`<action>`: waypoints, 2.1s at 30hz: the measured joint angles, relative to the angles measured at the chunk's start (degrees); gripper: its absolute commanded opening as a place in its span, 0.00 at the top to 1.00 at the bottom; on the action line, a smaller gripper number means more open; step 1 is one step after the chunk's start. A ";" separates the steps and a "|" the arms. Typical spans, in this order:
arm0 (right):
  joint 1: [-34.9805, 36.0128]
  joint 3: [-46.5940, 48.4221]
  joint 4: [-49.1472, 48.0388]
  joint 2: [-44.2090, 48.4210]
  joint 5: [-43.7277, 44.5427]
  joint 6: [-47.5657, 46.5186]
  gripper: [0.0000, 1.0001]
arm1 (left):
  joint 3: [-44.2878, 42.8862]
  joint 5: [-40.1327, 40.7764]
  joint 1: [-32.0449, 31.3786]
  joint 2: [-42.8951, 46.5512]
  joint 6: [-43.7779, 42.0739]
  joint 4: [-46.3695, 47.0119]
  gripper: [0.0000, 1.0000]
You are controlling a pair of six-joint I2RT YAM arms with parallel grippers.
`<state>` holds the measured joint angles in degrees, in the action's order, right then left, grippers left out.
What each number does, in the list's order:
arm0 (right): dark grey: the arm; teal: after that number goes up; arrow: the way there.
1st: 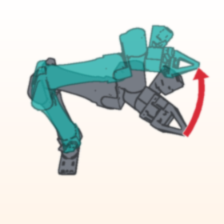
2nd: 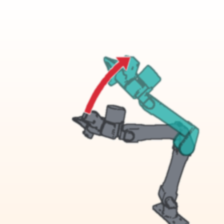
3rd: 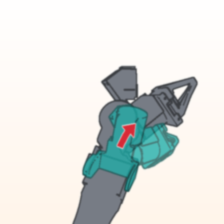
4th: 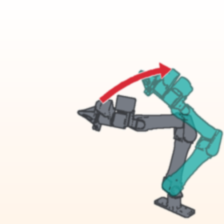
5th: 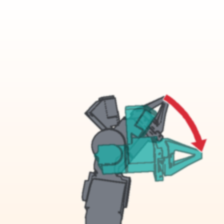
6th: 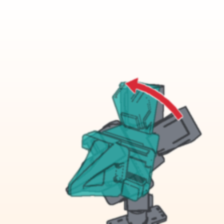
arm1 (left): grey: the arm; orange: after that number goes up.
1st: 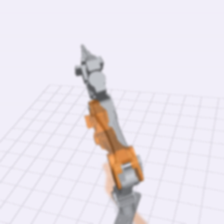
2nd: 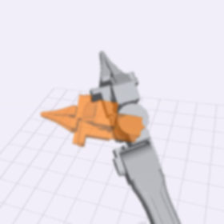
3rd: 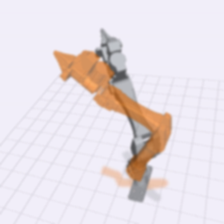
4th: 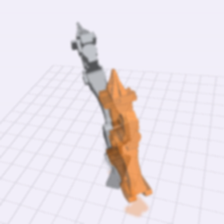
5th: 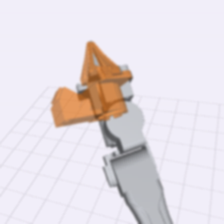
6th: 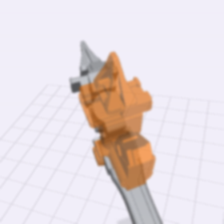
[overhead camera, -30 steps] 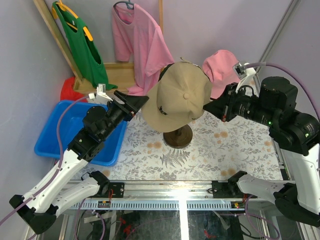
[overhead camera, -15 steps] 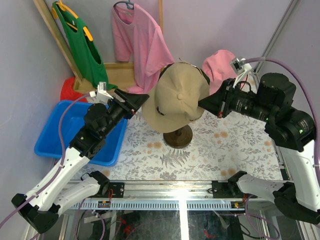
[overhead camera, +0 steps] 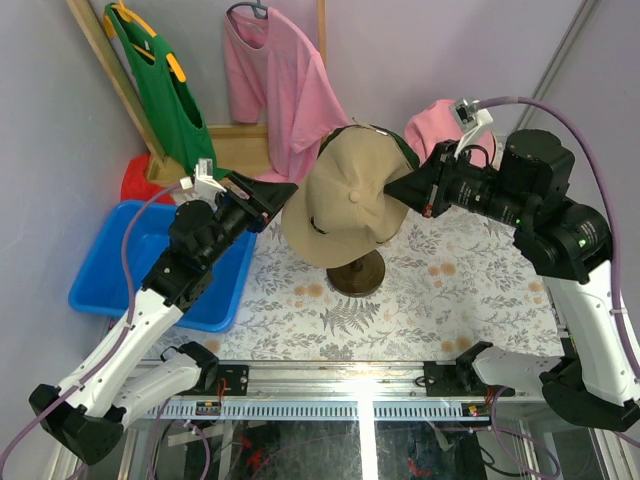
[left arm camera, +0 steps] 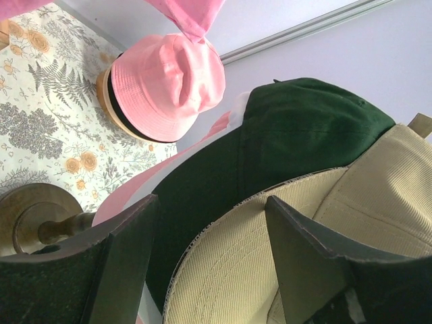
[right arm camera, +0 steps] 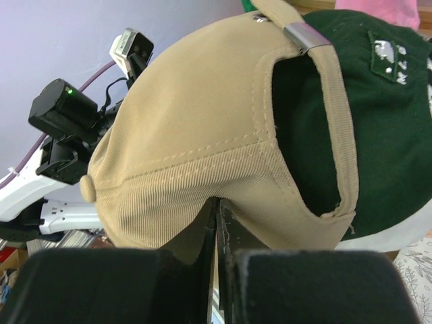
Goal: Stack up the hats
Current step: Stack the hat on the hat.
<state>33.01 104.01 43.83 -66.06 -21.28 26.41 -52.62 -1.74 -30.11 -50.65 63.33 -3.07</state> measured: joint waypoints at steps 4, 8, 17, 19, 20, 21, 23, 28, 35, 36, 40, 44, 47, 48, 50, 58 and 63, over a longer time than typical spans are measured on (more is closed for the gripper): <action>0.00 0.50 -0.72 -1.11 1.79 0.22 0.99 | 0.00 -1.07 0.70 -0.61 0.20 0.70 0.37; 0.00 2.51 -0.98 -2.49 3.85 0.50 0.99 | 0.00 -2.43 1.46 -0.87 0.59 1.16 0.37; 0.00 6.49 -2.03 -4.83 6.95 0.87 0.98 | 0.00 -4.72 3.41 -0.94 1.40 2.54 0.38; 0.00 7.06 -2.49 -5.57 7.17 1.03 0.96 | 0.00 -5.22 3.65 -1.01 1.55 2.84 0.38; 0.00 7.37 -2.54 -5.92 7.21 1.05 0.95 | -0.04 -5.44 3.69 -1.09 1.60 3.04 0.38; 0.00 7.69 -2.58 -6.36 7.28 1.07 0.93 | -0.13 -5.73 3.80 -1.22 1.62 3.17 0.38; 0.00 8.00 -2.56 -6.88 7.72 1.09 0.91 | -0.39 -6.05 3.93 -1.57 1.73 3.30 0.38; 0.00 9.09 -2.12 -7.34 10.27 0.98 0.85 | -1.29 -6.91 4.42 -2.25 2.03 3.56 0.39; 0.00 11.21 -0.07 -7.41 14.03 -0.33 0.80 | -1.70 -7.72 4.68 -3.13 2.51 3.58 0.39; 0.00 11.65 0.46 -7.52 14.64 -0.66 0.80 | -1.70 -7.80 4.72 -3.19 2.60 3.61 0.39; 0.00 12.20 1.18 -7.93 16.13 -1.88 0.78 | -1.70 -8.28 4.85 -3.48 2.75 3.61 0.39; 0.00 12.20 2.10 -8.59 16.39 -2.78 0.74 | -1.70 -8.46 5.16 -3.72 2.89 3.67 0.39; 0.00 12.20 2.27 -9.40 16.48 -3.45 0.73 | -1.70 -8.61 5.22 -3.74 2.95 3.80 0.39; 0.00 12.20 2.27 -9.68 16.74 -3.67 0.73 | -1.70 -8.66 5.25 -3.74 2.99 3.89 0.39; 0.00 12.20 2.36 -10.21 17.31 -4.11 0.72 | -1.70 -8.81 5.51 -3.74 3.08 3.98 0.39; 0.02 14.19 4.04 -12.26 19.15 -6.16 0.68 | -1.70 -9.29 5.81 -3.74 3.54 4.09 0.40; 0.24 15.80 4.59 -12.94 20.59 -7.67 0.61 | -1.70 -9.68 6.14 -3.74 3.80 4.63 0.40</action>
<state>33.26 119.81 48.42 -79.00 -0.69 18.74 -54.33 -11.42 -23.97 -54.39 67.13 1.56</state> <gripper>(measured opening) 0.349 0.605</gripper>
